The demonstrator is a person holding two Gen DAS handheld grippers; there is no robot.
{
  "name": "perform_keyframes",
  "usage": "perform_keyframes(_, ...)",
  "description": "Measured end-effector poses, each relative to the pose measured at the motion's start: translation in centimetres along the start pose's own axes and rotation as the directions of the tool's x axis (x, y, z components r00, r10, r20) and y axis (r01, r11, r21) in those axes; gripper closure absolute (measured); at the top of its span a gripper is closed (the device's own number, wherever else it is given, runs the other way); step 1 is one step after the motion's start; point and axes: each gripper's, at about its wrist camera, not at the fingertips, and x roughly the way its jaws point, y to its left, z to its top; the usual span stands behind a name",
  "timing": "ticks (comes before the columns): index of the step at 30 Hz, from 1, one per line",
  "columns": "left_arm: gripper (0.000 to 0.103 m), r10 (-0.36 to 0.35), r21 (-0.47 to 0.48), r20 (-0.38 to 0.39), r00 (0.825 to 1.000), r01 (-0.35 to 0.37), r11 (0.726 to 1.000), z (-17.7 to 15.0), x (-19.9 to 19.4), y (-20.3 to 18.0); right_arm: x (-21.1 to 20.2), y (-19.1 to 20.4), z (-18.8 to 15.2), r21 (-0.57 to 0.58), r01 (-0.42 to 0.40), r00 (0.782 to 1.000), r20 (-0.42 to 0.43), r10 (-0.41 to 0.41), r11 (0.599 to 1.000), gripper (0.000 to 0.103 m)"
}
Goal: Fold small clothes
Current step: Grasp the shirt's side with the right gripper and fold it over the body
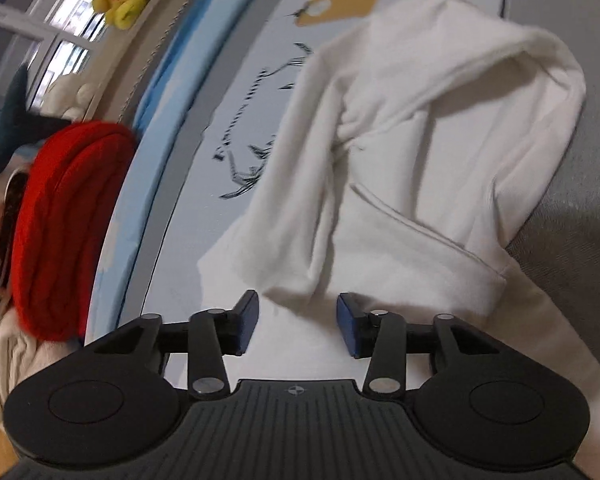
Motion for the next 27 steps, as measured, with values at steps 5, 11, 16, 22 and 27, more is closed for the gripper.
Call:
perform_keyframes(5,0.053,-0.016,0.001,-0.002,1.000,0.016,1.000,0.1,0.1,-0.5,-0.8,0.1,0.0,0.005,-0.028,0.999,0.037,0.028,1.000,0.099)
perform_keyframes(11,0.053,-0.010,-0.001,0.016,1.000,0.010,1.000,0.1,-0.8,0.0,-3.6,4.8,-4.5,-0.110,-0.170,0.984,0.043,0.175,0.979,0.100)
perform_keyframes(16,0.053,0.002,-0.040,0.026,1.000,-0.001,0.999,0.1,-1.4,1.0,-5.5,9.0,-13.6,-0.126,-0.491,0.860,-0.228,0.457,0.862,0.100)
perform_keyframes(22,0.053,-0.033,-0.097,0.002,0.999,0.033,0.995,-0.1,-1.1,1.6,-3.2,9.5,-20.9,-0.301,-0.310,0.852,-0.508,0.123,0.902,0.092)
perform_keyframes(27,0.059,-0.138,-0.184,-0.035,0.990,0.129,0.974,-0.4,-0.1,2.0,-4.4,9.3,-19.4,-0.454,-0.173,0.914,-0.404,-0.029,0.874,0.083)
